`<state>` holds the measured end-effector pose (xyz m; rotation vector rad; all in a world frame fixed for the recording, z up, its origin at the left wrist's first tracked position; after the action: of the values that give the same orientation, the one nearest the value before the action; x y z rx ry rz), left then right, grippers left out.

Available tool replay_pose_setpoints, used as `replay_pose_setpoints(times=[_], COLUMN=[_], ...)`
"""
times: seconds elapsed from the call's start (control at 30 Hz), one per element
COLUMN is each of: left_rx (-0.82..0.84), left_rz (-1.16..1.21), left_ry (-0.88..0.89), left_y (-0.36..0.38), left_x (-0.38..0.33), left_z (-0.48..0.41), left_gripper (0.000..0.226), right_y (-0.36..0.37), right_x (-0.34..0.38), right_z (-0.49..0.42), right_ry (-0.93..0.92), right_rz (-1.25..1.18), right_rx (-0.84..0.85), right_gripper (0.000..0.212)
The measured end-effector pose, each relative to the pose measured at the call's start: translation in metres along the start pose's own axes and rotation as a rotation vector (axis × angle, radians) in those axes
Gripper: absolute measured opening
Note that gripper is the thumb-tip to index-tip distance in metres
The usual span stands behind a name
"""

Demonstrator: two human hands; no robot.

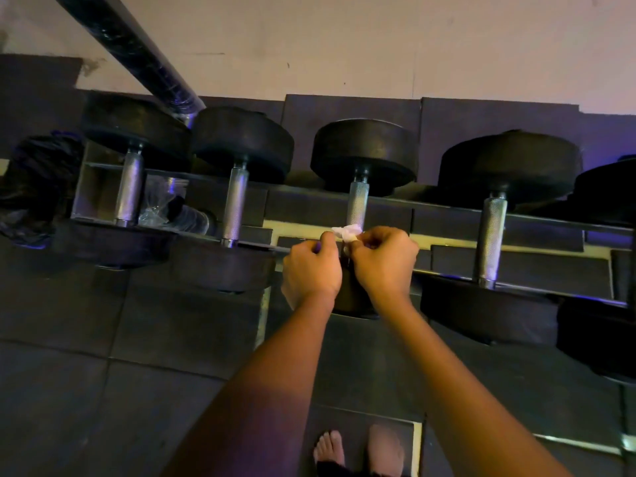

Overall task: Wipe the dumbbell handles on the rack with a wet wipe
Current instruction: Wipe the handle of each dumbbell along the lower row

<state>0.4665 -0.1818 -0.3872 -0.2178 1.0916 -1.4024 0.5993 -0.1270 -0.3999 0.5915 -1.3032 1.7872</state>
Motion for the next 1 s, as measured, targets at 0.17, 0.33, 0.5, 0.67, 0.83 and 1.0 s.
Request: replay_pose_setpoints(times=[0.17, 0.33, 0.5, 0.67, 0.83, 1.0], left_rx=[-0.008, 0.004, -0.022, -0.020, 0.035, 0.081], left_rz=[0.016, -0.017, -0.068, -0.137, -0.161, -0.184], left_ry=[0.024, 0.080, 0.180, 0.264, 0.282, 0.306], left_y=[0.000, 0.001, 0.003, 0.009, 0.007, -0.002], left_x=[0.000, -0.004, -0.005, -0.008, -0.008, -0.013], left_z=[0.002, 0.002, -0.004, -0.011, -0.012, 0.001], left_gripper=[0.042, 0.043, 0.047, 0.048, 0.053, 0.051], right_y=[-0.005, -0.001, -0.001, -0.001, -0.007, -0.013], right_x=[0.002, 0.001, -0.003, -0.005, 0.001, 0.011], right_z=[0.003, 0.001, -0.006, -0.009, -0.002, 0.009], right_ry=[-0.050, -0.033, -0.064, -0.089, -0.069, -0.053], right_rz=[-0.049, -0.072, -0.102, -0.135, -0.168, -0.162], right_rx=[-0.029, -0.030, -0.044, -0.063, -0.108, -0.108], right_gripper=[0.011, 0.010, 0.005, 0.006, 0.025, 0.019])
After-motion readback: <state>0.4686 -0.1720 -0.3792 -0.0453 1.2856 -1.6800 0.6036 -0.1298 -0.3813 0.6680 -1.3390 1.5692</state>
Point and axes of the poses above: each hand's wrist, its own z-axis away from the middle knuckle, its own y-axis out of the palm, x = y × z, the point moved 7 cm from there along -z, towards the middle knuckle, and after that the axes turned 3 degrees about -y, right-handed, at the moved point
